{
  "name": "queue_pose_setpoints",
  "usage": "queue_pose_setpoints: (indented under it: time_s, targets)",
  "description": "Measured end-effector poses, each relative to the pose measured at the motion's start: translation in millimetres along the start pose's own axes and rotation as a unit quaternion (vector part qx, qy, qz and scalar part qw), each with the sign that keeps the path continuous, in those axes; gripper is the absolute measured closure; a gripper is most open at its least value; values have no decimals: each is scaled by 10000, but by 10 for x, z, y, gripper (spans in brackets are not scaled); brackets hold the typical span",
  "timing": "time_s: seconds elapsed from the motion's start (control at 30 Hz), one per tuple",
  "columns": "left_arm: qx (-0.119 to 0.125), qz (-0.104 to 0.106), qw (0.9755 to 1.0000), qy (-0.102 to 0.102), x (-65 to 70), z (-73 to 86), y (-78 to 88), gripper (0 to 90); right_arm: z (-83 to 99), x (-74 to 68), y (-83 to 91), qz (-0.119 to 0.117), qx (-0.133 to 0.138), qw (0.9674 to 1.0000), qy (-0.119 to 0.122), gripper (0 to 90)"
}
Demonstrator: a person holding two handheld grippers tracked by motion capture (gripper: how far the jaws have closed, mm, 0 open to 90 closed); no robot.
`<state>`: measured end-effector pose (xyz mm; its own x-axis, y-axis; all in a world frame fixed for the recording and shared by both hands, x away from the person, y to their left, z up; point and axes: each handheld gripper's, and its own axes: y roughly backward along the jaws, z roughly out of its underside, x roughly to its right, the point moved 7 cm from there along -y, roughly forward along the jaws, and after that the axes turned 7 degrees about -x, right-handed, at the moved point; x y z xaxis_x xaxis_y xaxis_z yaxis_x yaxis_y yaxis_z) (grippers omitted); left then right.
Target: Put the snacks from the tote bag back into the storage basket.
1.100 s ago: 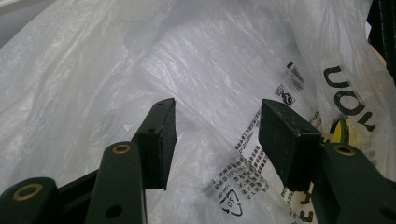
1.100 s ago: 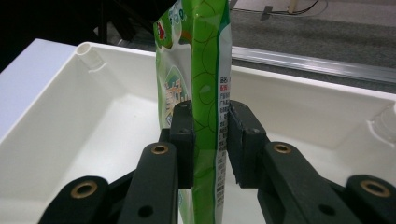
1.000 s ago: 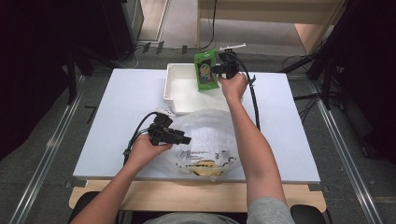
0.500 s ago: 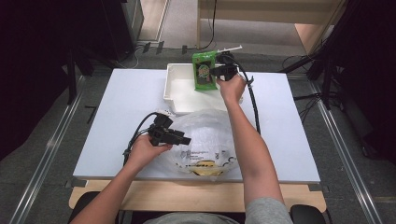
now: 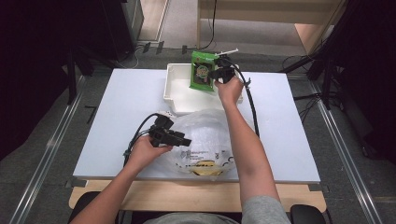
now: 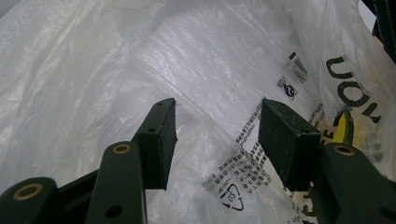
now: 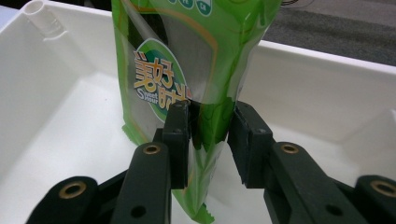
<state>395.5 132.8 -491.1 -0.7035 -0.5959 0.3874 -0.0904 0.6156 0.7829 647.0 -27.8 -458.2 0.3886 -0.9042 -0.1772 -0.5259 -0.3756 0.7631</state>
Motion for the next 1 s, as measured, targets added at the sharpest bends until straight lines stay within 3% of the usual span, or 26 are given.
queue_pose_setpoints:
  time_s: [0.37, 0.57, 0.8, 1.0]
  targets:
    - [26, 34, 10000, 31, -4, -1, -8, 477, 5, 3, -65, 97, -35, 9999, 17, 658]
    - [-23, 23, 10000, -16, 2, 3, -15, 477, 21, -11, -111, 275, -144, 9995, 7, 605]
    - [-6, 30, 10000, -3, 6, 2, -15, 477, 63, -3, -165, 315, -331, 9990, -6, 590]
    - [-17, 18, 10000, 2, 14, 2, -21, 477, 59, -15, -175, 244, -315, 9992, -50, 570]
